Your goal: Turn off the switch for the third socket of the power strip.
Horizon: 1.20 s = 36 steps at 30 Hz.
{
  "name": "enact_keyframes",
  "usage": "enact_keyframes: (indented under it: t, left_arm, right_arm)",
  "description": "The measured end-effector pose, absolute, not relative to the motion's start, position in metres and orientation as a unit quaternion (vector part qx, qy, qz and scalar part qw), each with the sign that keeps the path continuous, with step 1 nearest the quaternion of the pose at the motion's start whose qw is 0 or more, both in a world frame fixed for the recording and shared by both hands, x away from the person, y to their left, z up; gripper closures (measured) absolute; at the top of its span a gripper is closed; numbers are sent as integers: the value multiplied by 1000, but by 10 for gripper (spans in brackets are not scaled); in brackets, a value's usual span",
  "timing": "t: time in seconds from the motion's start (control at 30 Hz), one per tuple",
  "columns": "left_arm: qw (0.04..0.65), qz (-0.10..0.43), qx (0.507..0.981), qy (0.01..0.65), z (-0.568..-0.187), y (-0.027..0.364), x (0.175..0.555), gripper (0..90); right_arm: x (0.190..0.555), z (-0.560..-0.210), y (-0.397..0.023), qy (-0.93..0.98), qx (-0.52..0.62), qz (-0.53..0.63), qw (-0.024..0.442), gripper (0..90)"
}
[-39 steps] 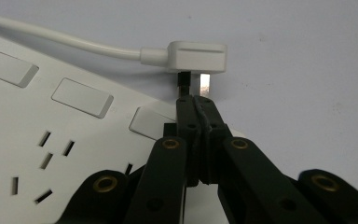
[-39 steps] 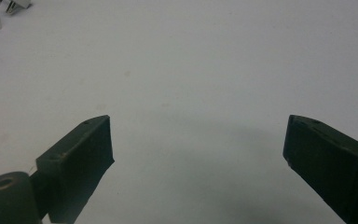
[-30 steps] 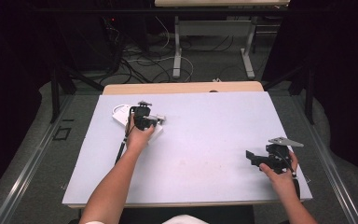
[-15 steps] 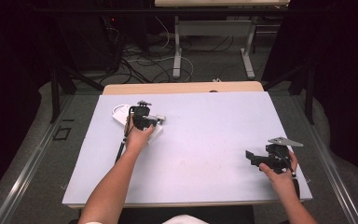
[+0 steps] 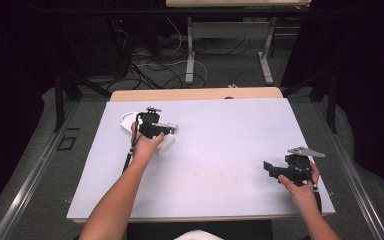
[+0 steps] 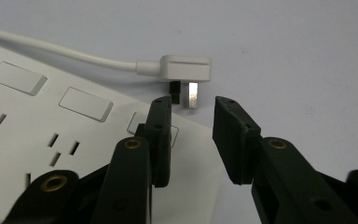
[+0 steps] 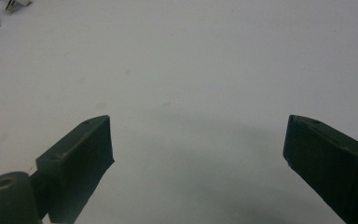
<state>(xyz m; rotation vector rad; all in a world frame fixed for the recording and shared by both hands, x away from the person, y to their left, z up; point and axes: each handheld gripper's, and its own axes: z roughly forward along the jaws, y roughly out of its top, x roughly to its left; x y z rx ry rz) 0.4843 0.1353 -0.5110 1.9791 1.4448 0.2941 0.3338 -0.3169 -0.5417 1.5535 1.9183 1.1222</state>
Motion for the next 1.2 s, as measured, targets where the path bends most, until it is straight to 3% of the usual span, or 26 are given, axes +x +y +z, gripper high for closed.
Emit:
enact_keyframes:
  t: [0.7, 1.2]
  left_arm:
    - [372, 121, 771, 503, -482, 140, 460, 546]
    - [394, 142, 783, 460, -459, 144, 430, 395]
  right_arm:
    - [334, -542, -316, 692, 560, 405, 212, 77]
    - [334, -541, -317, 691, 559, 405, 214, 77]
